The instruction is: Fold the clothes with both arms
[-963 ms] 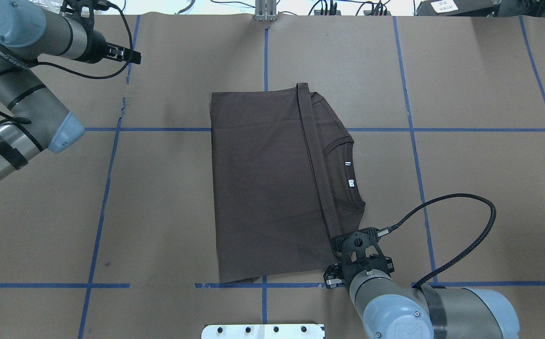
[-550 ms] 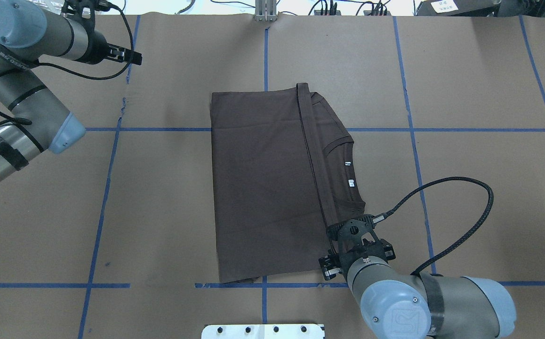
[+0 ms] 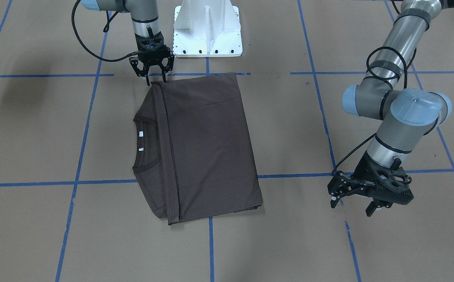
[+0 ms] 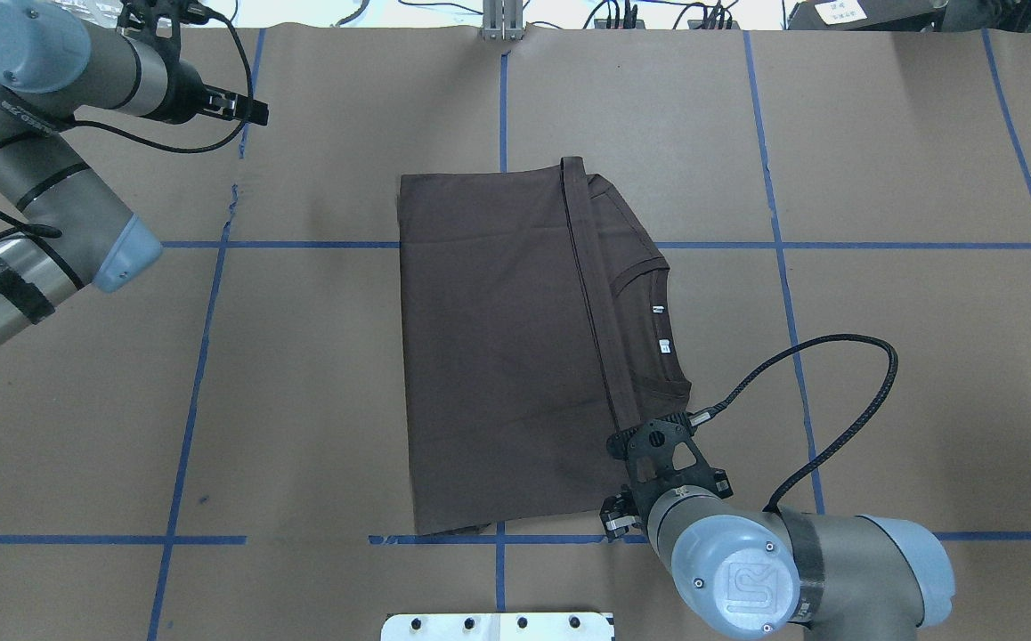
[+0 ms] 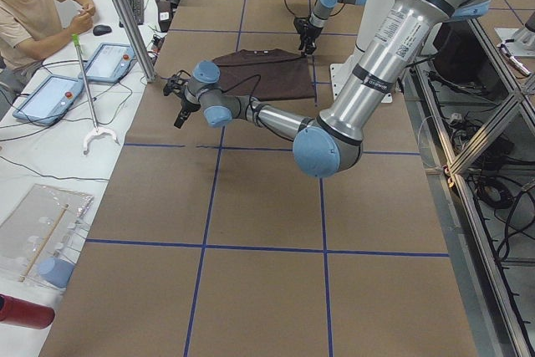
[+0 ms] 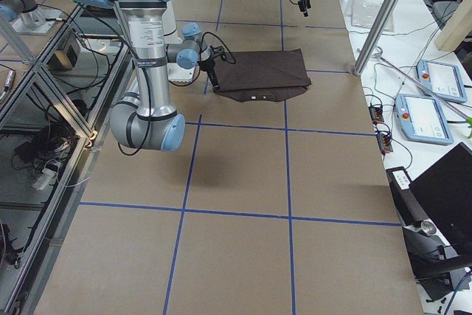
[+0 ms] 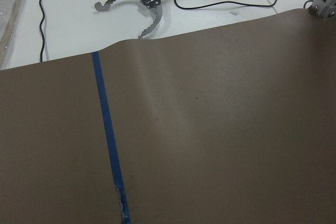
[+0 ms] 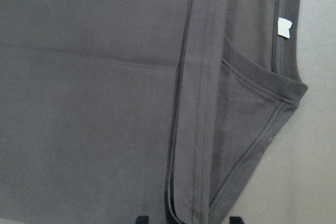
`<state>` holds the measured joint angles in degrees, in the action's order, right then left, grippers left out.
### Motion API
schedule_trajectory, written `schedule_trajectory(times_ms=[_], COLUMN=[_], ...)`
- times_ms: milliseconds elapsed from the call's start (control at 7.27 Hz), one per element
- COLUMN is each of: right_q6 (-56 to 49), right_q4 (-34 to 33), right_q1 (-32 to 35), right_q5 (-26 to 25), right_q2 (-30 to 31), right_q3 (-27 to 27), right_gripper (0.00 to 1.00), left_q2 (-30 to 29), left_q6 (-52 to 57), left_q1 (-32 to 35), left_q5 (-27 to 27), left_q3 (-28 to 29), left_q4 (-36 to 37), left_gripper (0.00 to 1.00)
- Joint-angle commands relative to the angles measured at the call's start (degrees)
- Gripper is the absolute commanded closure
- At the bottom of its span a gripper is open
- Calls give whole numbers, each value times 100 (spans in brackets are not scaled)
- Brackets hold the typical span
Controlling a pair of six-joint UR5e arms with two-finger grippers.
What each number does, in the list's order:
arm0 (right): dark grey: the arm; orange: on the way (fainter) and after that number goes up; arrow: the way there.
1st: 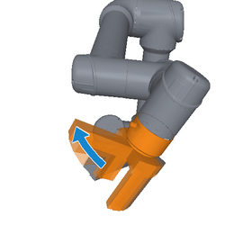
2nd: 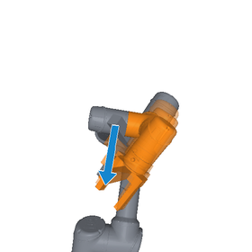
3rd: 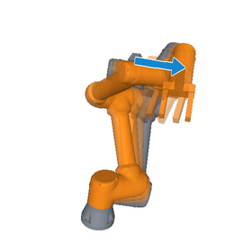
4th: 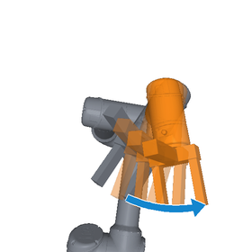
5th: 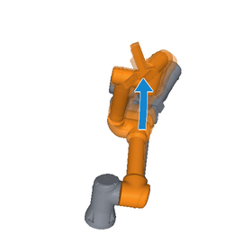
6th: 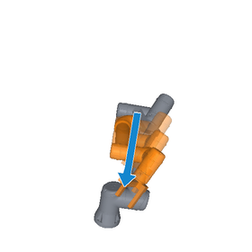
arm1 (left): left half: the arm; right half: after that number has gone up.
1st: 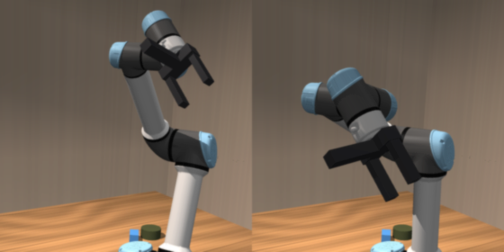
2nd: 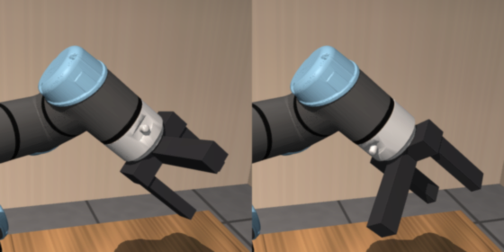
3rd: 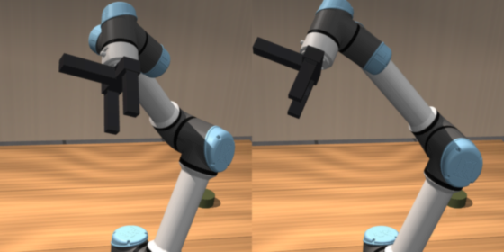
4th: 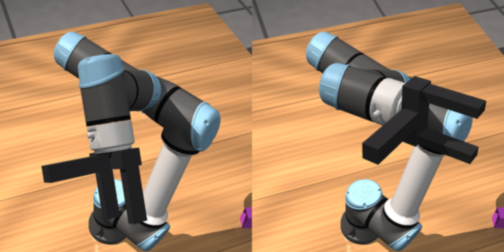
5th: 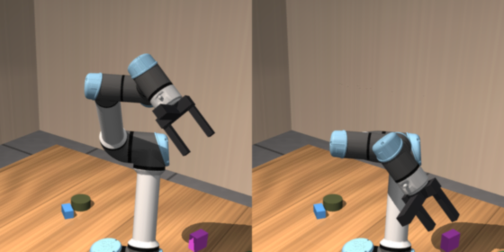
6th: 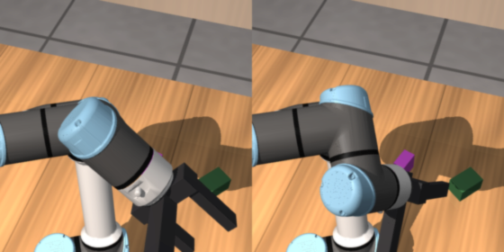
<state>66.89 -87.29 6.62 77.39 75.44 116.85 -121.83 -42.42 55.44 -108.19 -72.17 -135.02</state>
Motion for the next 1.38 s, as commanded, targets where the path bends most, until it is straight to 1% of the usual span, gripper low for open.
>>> schedule_trajectory(times_ms=[0,138,413,550,688,825,963,1100,1238], right_q6=[-9,-9,0,130,993,2011,2648,3350,3548], right_q4=[54,54,54,72,603,1661,2342,2453,2445], right_q1=[6,6,23,32,15,-142,-170,-213,-388], right_q5=[65,48,30,30,30,-13,-40,-92,-458], right_q2=[24,15,32,215,730,1327,1664,1711,1676], right_q3=[14,14,14,57,258,242,251,242,225], right_gripper=[88,100,100,100,100,100,100,100,57], left_q2=[115,142,203,212,212,221,221,239,247], left_q6=[-3,-3,-12,-12,-20,-21,-21,-21,-21], left_q1=[-24,-33,-33,-33,-33,-33,-33,-33,-42], left_q5=[0,9,9,9,9,9,9,9,9], left_q3=[-17,-34,-122,-175,-166,-166,-166,-166,-158], left_q4=[-42,-60,-60,-51,-51,-51,-51,-51,-51], left_gripper=[0,0,0,0,0,0,0,0,0])
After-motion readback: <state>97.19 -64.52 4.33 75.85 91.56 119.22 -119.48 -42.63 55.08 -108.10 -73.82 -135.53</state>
